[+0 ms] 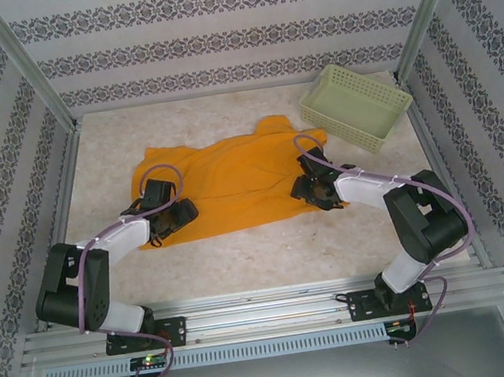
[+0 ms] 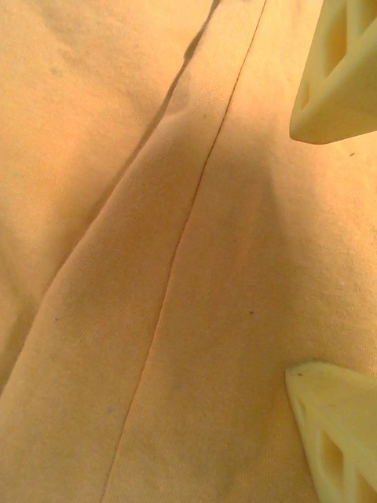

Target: Fold the inside-out t-shirt

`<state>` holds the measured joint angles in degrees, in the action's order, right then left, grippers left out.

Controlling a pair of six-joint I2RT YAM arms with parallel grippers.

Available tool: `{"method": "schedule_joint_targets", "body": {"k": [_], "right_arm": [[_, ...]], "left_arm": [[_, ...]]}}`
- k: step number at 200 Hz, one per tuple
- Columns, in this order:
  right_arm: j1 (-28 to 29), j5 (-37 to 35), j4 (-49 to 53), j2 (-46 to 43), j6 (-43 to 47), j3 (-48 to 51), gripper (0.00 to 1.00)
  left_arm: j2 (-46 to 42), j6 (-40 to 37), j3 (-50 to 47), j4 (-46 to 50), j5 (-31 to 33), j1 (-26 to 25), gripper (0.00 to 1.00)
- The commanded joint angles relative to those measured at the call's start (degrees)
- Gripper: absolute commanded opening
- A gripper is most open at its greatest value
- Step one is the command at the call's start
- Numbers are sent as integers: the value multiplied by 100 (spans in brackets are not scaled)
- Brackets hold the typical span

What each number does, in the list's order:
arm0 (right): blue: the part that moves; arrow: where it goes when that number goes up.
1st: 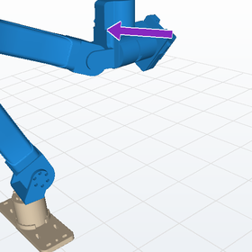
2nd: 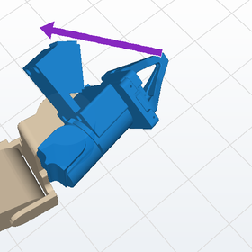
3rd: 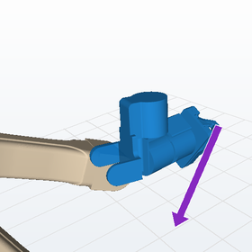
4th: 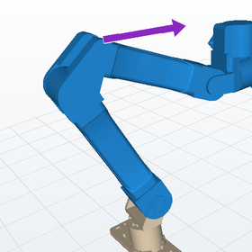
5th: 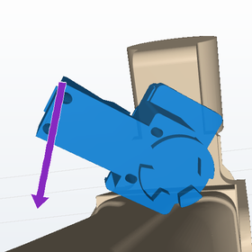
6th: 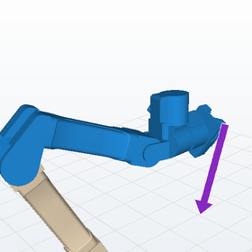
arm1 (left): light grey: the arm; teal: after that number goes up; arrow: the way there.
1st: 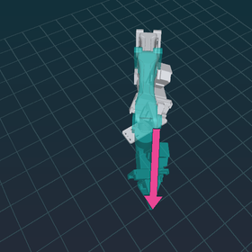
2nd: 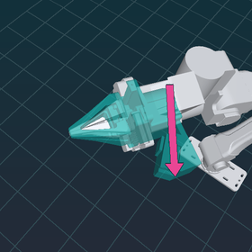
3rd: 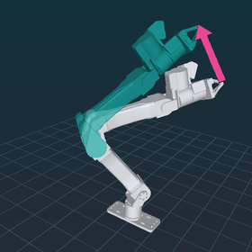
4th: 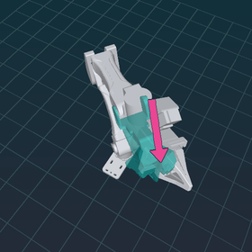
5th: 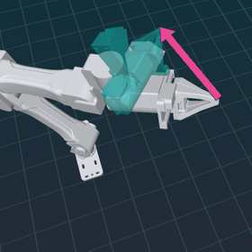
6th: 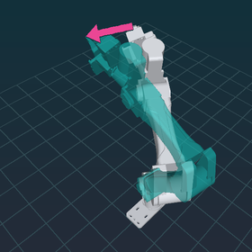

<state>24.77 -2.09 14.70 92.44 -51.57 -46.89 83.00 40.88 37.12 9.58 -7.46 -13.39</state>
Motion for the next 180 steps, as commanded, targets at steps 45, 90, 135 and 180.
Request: {"method": "schedule_joint_targets", "body": {"k": [45, 90, 135, 180], "right_arm": [[1079, -785, 905, -1236, -1369, 1339, 69], [1154, -1259, 1800, -2827, -1469, 1698, 71], [422, -1344, 1938, -2997, 446, -57, 72], [-453, -635, 1339, -1659, 1540, -1513, 72]], "left_arm": [[-1178, 175, -1233, 421, -306, -45, 81], [-2235, 383, -1224, 962, -315, -349, 83], [-1695, -146, 799, 1327, 927, -295, 85], [565, -753, 3125, 1635, 1818, 117, 92]]}}
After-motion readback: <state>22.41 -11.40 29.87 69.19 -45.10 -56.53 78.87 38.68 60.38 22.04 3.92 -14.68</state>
